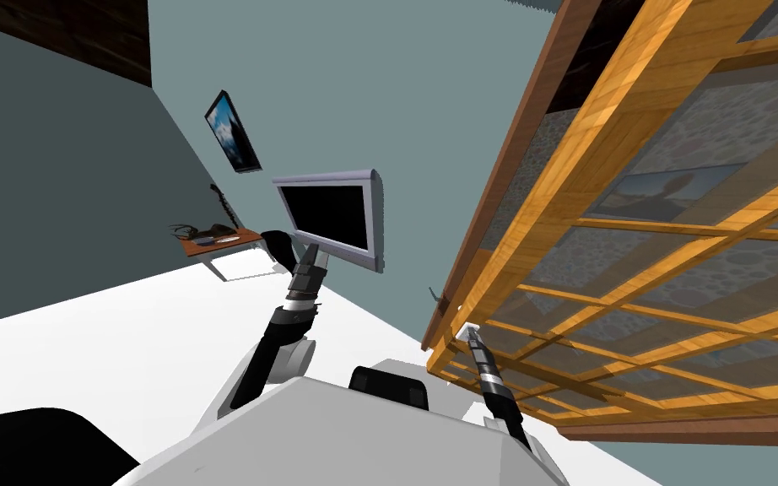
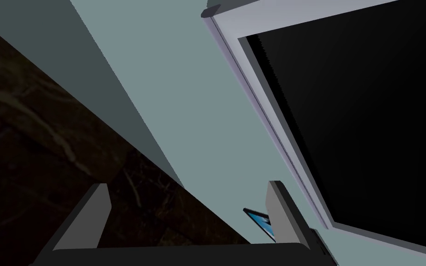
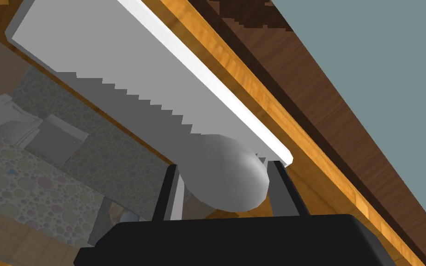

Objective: Pull the door open

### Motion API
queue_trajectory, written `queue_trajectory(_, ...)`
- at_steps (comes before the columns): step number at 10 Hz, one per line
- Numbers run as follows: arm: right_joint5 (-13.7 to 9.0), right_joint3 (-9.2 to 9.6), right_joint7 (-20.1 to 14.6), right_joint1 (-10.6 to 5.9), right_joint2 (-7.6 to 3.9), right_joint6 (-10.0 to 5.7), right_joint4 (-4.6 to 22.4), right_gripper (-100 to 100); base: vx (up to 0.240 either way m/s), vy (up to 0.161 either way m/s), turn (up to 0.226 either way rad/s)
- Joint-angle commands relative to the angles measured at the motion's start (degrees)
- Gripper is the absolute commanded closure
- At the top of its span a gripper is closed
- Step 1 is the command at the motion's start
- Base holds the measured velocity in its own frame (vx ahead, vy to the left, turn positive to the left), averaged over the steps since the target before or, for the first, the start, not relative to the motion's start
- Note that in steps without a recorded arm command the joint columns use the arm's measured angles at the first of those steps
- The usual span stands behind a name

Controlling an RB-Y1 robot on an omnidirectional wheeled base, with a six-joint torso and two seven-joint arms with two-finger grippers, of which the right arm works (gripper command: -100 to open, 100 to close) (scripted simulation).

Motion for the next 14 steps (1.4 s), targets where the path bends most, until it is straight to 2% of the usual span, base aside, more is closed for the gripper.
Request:
queue_trajectory(1, -1.5, 0.9, -2.9, 0.15, -0.11, 0.02, -0.7, 100, -0.04, -0.022, 0.078)
queue_trajectory(2, -1.5, 0.9, -3.7, 0.15, -0.11, 0.02, -0.7, 100, -0.029, -0.018, 0.029)
queue_trajectory(4, -3.5, 2.02, -7.2, 0.32, -0.38, 0.14, -1.0, 100, -0.038, -0.014, 0.062)
queue_trajectory(5, -3.5, 2.02, -8.2, 0.32, -0.38, 0.14, -1.0, 100, -0.034, -0.018, 0.035)
queue_trajectory(6, -4.5, 2.58, -10.2, 0.41, -0.52, 0.2, -1.2, 100, -0.026, -0.012, 0.041)
queue_trajectory(7, -4.5, 2.58, -10.5, 0.41, -0.52, 0.2, -1.2, 100, -0.019, -0.009, 0.024)
queue_trajectory(9, -6.6, 3.75, -14.2, 0.59, -0.81, 0.33, -1.6, 100, -0.033, -0.02, 0.066)
queue_trajectory(10, -6.6, 3.75, -15.1, 0.59, -0.81, 0.33, -1.6, 100, -0.034, -0.023, 0.045)
queue_trajectory(11, -7.7, 4.34, -17.2, 0.68, -0.95, 0.4, -1.7, 100, -0.032, -0.014, 0.05)
queue_trajectory(12, -7.7, 4.34, -17.5, 0.68, -0.95, 0.4, -1.7, 100, -0.023, -0.01, 0.019)
queue_trajectory(13, -8.8, 4.94, -19.7, 0.77, -1.1, 0.46, -1.9, 100, -0.025, -0.012, 0.049)
queue_trajectory(14, -8.8, 4.94, -19.8, 0.77, -1.1, 0.46, -1.9, 100, -0.022, -0.012, 0.034)
